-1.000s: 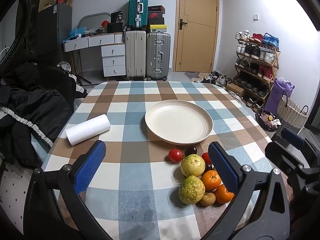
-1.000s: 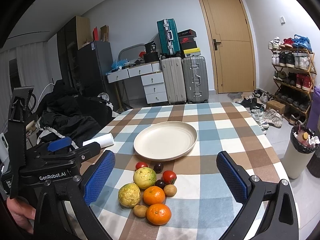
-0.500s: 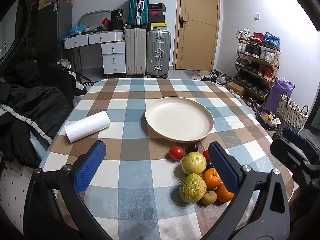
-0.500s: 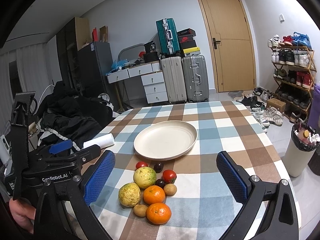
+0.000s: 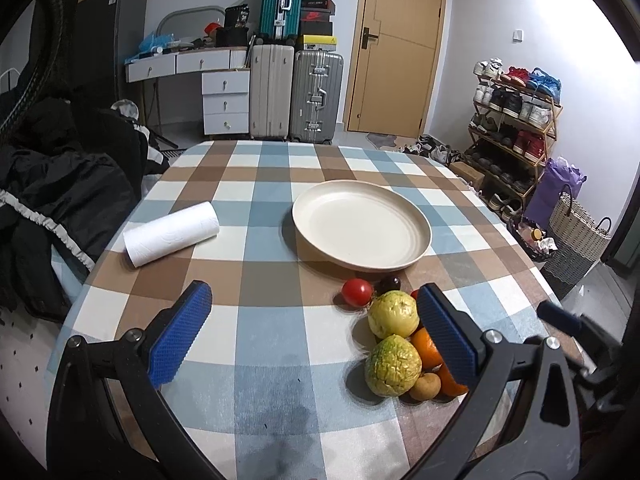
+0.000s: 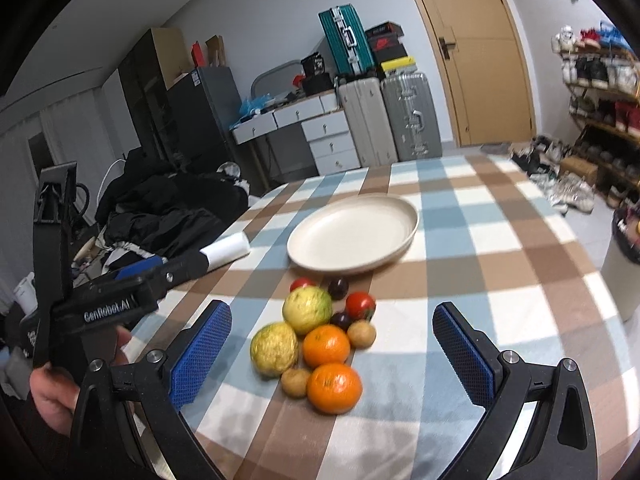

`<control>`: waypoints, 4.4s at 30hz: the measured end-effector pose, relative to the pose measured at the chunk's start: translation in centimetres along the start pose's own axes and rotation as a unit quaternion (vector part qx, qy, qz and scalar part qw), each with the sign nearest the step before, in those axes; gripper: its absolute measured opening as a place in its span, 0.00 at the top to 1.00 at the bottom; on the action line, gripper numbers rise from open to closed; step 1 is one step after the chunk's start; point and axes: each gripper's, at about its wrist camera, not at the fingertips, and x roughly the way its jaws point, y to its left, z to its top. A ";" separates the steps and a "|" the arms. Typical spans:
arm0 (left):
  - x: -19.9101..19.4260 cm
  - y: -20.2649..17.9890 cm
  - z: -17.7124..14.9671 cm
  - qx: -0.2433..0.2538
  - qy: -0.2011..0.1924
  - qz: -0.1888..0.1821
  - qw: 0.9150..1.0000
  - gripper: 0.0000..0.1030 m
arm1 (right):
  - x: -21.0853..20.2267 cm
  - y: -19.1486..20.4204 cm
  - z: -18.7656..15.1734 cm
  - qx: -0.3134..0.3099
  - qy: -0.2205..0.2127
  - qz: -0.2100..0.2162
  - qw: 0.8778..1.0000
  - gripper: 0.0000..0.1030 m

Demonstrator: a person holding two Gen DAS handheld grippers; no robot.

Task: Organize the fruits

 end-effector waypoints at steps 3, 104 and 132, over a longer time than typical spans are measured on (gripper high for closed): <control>0.4 0.2 0.0 -0.003 0.006 0.000 1.000 0.01 | 0.9 -0.6 -0.9 0.001 0.015 0.003 1.000 0.00; 29.8 1.4 18.9 -0.045 0.210 -0.233 0.949 0.57 | 20.9 -8.9 16.0 0.087 0.109 0.113 0.984 0.59; 32.6 -0.1 16.2 -0.001 0.216 -0.155 0.964 0.30 | 28.3 -11.5 15.0 0.121 0.156 0.077 0.977 0.51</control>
